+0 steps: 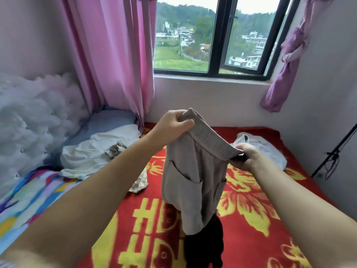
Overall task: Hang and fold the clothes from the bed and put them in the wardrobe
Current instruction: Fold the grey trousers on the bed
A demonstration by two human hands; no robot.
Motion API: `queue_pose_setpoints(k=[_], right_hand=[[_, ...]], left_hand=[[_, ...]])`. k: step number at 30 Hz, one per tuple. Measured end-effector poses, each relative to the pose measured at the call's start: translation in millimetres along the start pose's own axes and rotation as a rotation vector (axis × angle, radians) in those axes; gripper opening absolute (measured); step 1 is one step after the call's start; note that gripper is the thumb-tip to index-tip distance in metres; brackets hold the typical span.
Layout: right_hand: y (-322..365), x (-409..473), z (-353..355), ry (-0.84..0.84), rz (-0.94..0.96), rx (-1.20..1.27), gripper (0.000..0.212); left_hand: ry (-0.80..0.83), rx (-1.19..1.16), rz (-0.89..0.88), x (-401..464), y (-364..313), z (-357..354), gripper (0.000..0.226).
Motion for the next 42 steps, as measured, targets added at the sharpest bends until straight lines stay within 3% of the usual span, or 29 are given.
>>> queue_pose_setpoints(k=[3, 6, 12, 20, 25, 31, 34, 38, 42], right_hand=[[21.1, -15.0, -19.3, 0.035, 0.123, -0.089, 0.022], [46.2, -29.7, -42.1, 0.055, 0.233, -0.228, 0.019], [99.8, -64.9, -88.7, 0.084, 0.418, -0.307, 0.013], [148.4, -114.7, -160.6, 0.235, 0.6, -0.392, 0.011], [125.7, -113.4, -210.7, 0.286, 0.586, -0.493, 0.016], [61.3, -89.9, -268.4, 0.377, 0.506, -0.709, 0.015], [22.3, -90.7, -306.9, 0.504, 0.484, -0.749, 0.018], [4.4, -96.7, -331.9, 0.652, 0.519, -0.627, 0.023], [9.5, -73.8, -297.3, 0.642, 0.491, -0.614, 0.027]], left_hand=[[-0.161, -0.026, 0.108, 7.9, 44.5, 40.8, 0.004], [-0.217, -0.067, 0.192, 8.3, 77.5, 66.2, 0.008], [-0.327, -0.118, 0.052, 24.2, 58.7, 95.5, 0.008], [-0.358, -0.341, 0.023, 37.7, 36.9, 125.6, 0.014], [-0.21, -0.424, 0.076, 13.3, 61.8, 139.4, 0.016], [-0.81, -0.295, 0.082, -38.7, 83.0, 212.4, 0.02], [-0.958, -0.347, 0.032, -67.0, 74.9, 251.0, 0.023], [-0.885, -0.425, -0.037, -87.1, 57.0, 276.1, 0.02], [-0.477, -0.47, 0.061, -80.3, 59.7, 231.0, 0.02]])
Point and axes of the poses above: each hand's wrist, its own x-axis towards the middle knuckle, its own z-axis out of the back of the hand, y = z × x, the point moved 4 cm from there along x, towards the middle knuckle, and after that the axes turned 3 degrees about y, right-handed, at the moved point
